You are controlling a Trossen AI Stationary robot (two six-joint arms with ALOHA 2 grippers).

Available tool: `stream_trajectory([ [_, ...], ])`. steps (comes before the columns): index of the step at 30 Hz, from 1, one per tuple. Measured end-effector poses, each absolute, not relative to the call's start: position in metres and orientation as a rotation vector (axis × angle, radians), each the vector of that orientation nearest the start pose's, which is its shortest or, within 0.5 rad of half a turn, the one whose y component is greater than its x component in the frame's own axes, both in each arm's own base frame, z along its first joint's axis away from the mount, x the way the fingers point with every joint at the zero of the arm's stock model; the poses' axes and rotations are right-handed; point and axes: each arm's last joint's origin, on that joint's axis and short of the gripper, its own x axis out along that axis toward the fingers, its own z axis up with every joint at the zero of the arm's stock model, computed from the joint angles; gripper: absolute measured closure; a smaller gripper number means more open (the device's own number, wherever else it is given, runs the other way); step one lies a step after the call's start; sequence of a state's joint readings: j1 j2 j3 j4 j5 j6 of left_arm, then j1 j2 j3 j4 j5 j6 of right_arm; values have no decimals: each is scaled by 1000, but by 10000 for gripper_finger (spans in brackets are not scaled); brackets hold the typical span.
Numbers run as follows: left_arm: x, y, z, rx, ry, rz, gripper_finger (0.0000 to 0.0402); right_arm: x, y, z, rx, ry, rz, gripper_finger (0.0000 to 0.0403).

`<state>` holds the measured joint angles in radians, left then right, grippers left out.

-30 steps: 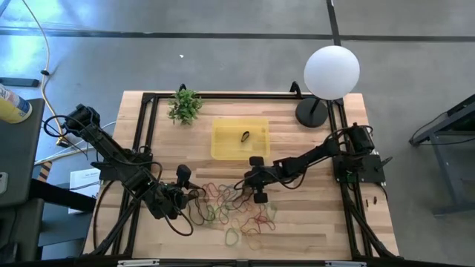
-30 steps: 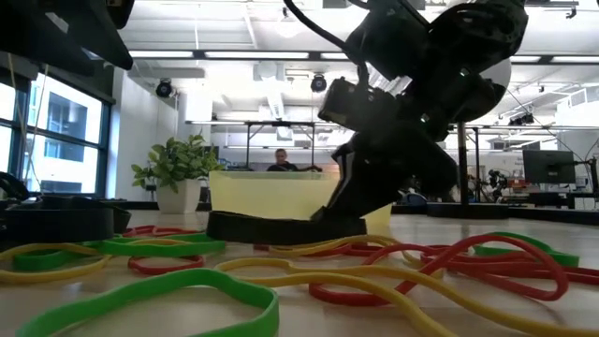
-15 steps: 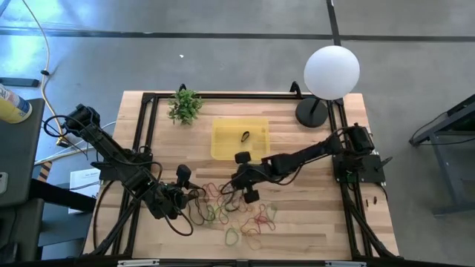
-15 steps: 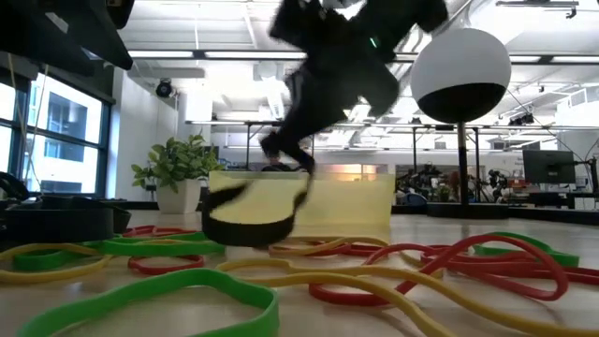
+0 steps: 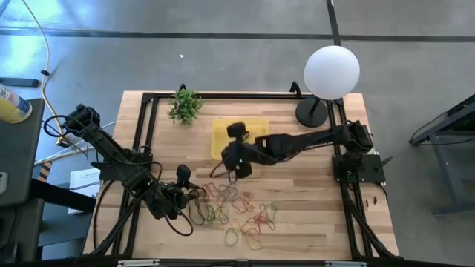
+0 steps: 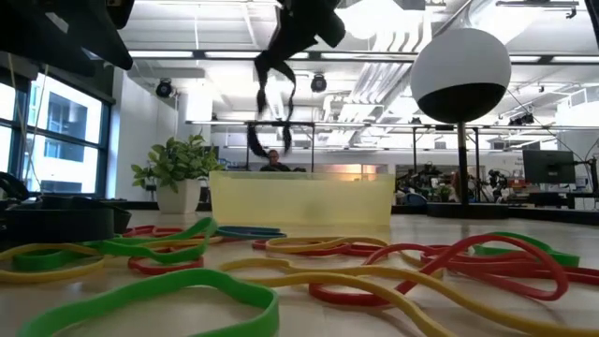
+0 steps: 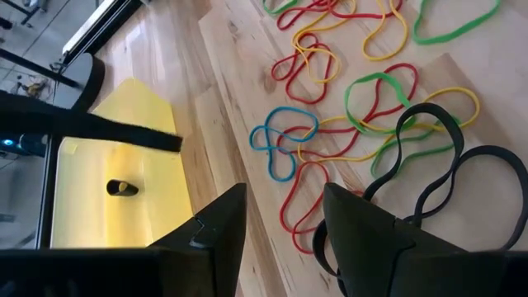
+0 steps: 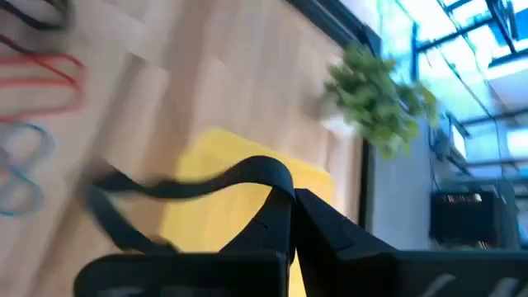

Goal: Pick and place rubber bands into bin
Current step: Put the black rubber band into the yellow bin

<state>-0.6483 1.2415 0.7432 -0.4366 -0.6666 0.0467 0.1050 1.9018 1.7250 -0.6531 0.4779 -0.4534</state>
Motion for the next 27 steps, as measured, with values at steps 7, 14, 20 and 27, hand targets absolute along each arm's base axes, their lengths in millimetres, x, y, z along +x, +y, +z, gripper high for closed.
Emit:
stream_trajectory([
  [7,196,-126,216,616,742,0,252,414,-24,297,-612,992,-265,401],
  [14,196,-126,216,616,742,0,252,404,-80,272,-458,1061,-282,401],
  [20,196,-126,216,617,743,-1,252,392,-106,241,-314,1099,-218,400],
  [27,196,-126,216,627,741,1,252,384,-112,221,-166,1114,-159,384],
])
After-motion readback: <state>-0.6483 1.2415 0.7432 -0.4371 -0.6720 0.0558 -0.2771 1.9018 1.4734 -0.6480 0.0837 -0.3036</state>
